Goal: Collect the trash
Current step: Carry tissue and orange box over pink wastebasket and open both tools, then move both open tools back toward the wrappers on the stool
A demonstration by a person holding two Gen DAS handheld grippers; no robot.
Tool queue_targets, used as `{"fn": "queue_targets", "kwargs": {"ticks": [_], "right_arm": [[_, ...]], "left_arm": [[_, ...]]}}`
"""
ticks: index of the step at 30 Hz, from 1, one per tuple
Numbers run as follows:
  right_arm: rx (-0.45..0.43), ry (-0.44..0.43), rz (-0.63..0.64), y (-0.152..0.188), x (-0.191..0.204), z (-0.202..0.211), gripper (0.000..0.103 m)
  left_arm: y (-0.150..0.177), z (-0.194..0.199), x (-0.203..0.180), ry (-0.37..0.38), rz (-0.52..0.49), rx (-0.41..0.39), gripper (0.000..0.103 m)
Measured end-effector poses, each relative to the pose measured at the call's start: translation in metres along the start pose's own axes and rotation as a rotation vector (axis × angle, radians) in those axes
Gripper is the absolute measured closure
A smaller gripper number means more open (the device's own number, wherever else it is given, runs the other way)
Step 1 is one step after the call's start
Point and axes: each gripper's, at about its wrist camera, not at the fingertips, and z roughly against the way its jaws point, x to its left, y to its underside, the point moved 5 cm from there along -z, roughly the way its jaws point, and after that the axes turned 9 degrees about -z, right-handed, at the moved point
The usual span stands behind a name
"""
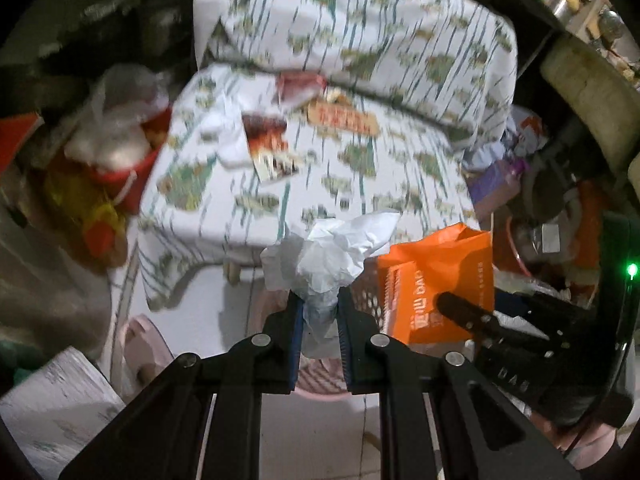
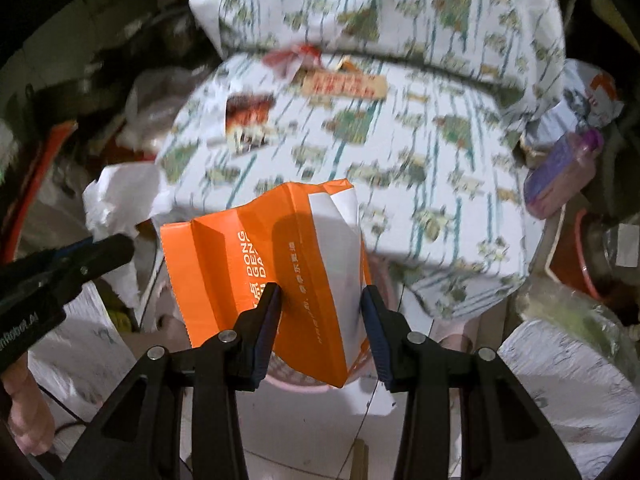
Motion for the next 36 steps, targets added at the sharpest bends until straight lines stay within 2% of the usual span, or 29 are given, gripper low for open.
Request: {"fn": "queue_targets", "kwargs": {"ticks": [5,11,18,20,22,24,32,36], "right_arm": [[0.081,-0.003,-0.008,0.018,0.0,-0.024,0.062],[0.135,0.003,-0.023,0.025,-0.003,-0.042,0.061],[0.168,-0.022,-0.064,0.023,-0.01,-0.052,0.059],[0.164,-0.031,-0.079,0.02,-0.012,-0.052,0.057],[0.163,-0.038,-0.1,0.017,-0.015,-0.051,0.051],[0.153,-0.042,-0.126,0.013,-0.019,-0.05,0.049],[0.11,-0.023,-0.126,0.001,-0.024,-0.044,0.048],[0.072,-0.005,-0.117,-0.004,-0.025,-0.038,0.044]], "left_arm": [[0.01,-0.021,0.002,0.03,0.029,0.067,0.086],[0.021,-0.039,0.003,0.047,0.041,0.126,0.086],[0.02,-0.049,0.001,0.052,0.028,0.146,0.085],[0.019,-0.052,-0.001,0.055,0.019,0.147,0.081],[0.017,-0.054,-0.002,0.052,0.019,0.147,0.06],[0.015,-0.054,-0.002,0.047,0.024,0.14,0.051],[0.011,-0.056,0.003,0.041,0.026,0.14,0.048],[0.007,-0.052,0.007,0.017,0.033,0.122,0.048]]}}
